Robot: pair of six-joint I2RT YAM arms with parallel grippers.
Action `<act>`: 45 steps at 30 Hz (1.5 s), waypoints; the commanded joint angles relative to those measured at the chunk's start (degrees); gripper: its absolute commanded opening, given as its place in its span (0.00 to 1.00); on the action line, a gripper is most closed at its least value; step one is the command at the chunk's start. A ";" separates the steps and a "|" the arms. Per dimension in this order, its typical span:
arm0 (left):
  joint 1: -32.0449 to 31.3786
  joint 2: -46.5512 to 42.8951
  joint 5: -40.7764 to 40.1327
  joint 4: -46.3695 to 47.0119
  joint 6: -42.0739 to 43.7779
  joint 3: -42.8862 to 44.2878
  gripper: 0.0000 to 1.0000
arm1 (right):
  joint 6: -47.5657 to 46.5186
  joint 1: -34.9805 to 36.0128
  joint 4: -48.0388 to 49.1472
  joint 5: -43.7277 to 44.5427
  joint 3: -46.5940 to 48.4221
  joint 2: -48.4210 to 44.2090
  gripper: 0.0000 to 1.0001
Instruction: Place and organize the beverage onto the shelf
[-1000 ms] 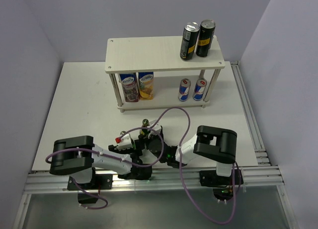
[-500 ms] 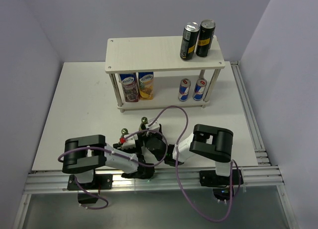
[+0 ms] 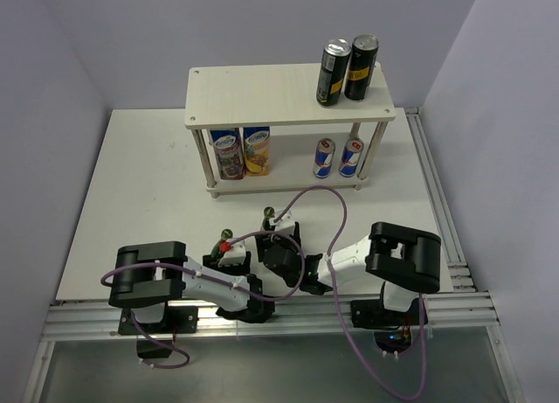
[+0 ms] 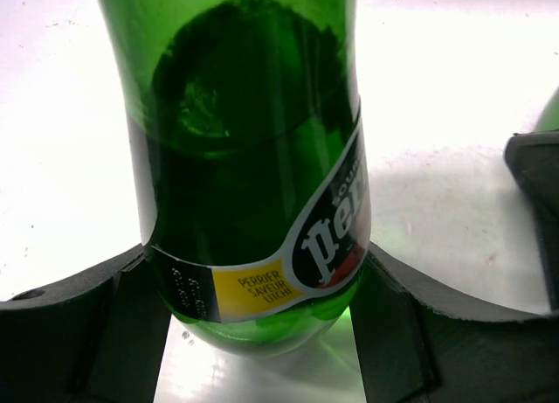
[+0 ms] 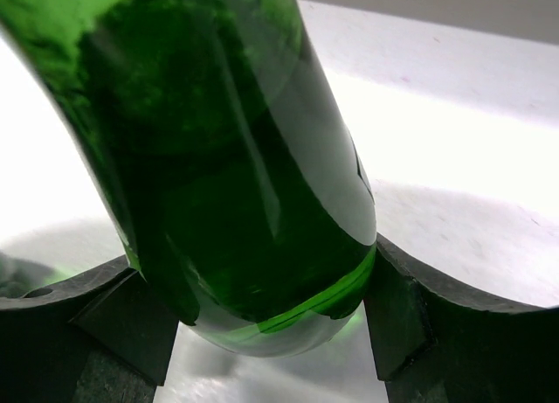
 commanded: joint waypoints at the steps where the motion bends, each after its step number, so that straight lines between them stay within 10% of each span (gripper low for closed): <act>1: -1.51 -4.12 -3.10 -8.64 -22.28 2.79 0.00 | 3.89 0.99 -3.14 4.89 -0.81 -4.33 0.00; 15: -3.53 -16.50 -7.57 -11.73 -17.46 3.58 0.00 | 6.35 1.87 -8.50 7.97 -0.81 -6.62 0.00; 28: 0.68 -35.84 -17.77 -9.19 19.97 18.69 0.00 | 6.70 2.04 -10.26 8.50 -0.63 -9.52 0.00; 35: 7.62 -40.23 -19.54 19.94 62.02 23.19 0.01 | 7.05 2.40 -11.05 9.11 -1.16 -11.01 0.00; 39: 16.58 -45.16 -0.18 65.25 103.24 13.80 0.01 | 7.05 2.40 -11.58 9.55 -1.34 -12.24 0.00; 45: 29.50 -38.15 8.94 60.34 103.38 25.01 0.01 | 7.67 2.40 -12.55 10.25 -2.30 -14.35 0.00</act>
